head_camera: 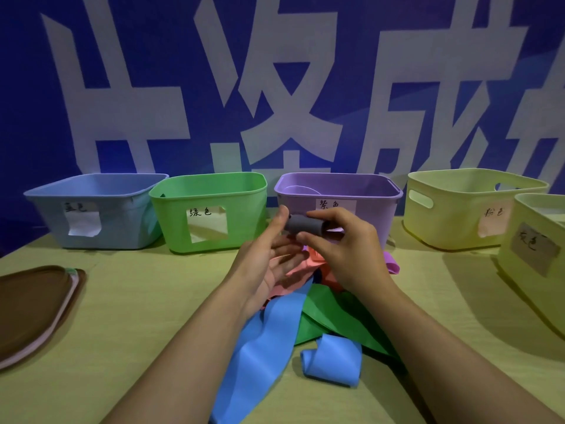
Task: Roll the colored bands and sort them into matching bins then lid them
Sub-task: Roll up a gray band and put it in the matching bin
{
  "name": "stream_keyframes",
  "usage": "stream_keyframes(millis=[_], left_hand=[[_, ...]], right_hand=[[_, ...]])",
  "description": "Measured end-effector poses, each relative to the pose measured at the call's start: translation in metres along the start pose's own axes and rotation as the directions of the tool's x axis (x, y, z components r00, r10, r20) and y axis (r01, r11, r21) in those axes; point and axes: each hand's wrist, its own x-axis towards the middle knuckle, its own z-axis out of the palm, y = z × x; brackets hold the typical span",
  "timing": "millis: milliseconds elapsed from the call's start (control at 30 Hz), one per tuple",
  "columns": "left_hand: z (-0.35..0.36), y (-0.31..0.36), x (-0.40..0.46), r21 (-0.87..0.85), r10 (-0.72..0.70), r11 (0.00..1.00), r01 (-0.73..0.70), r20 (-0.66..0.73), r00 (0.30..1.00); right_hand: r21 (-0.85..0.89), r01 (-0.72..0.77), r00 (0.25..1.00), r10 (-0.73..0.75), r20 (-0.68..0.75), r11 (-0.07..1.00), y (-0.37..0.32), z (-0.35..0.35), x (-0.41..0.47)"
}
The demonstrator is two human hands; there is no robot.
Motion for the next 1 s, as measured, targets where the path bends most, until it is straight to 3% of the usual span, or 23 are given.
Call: stream_keyframes(millis=[200,333,433,533,633,767,833,1000], left_hand=[[0.009,0.004,-0.009,-0.024,-0.084,0.996,0.085,0.013,0.996],[0.011,0.003,-0.012,-0.074,-0.109,0.991,0.109,0.002,0.994],[0.009,0.005,-0.010,-0.115,-0.093,0.989,0.091,-0.013,0.996],[0.001,0.008,-0.004,-0.086,-0.040,0.995,0.039,-0.012,0.999],[-0.005,0.006,0.004,-0.032,0.016,0.999,-0.016,-0.016,1.000],[-0.004,0.003,0.006,0.059,0.105,0.993,-0.105,0.000,0.994],[-0.005,0.003,0.005,0.101,0.147,0.984,-0.149,0.029,0.989],[-0.010,0.005,0.002,0.092,0.191,0.974,-0.208,0.163,0.968]], right_hand=[[-0.053,0.217,0.975,-0.219,-0.030,0.975,-0.004,0.013,-0.002],[-0.060,0.229,0.973,-0.230,-0.026,0.972,-0.010,0.018,-0.004],[-0.018,0.097,0.994,-0.096,0.061,0.995,-0.013,0.015,-0.003],[0.161,-0.122,0.977,0.090,0.194,0.979,-0.017,0.008,-0.004],[0.351,-0.243,0.966,0.193,0.171,0.904,-0.021,0.006,-0.004],[0.399,-0.362,0.931,0.351,0.102,0.843,-0.020,0.005,0.000],[0.398,-0.450,0.891,0.434,0.137,0.799,-0.018,0.001,0.003],[0.492,-0.725,0.689,0.480,0.544,0.483,-0.032,-0.007,0.003]])
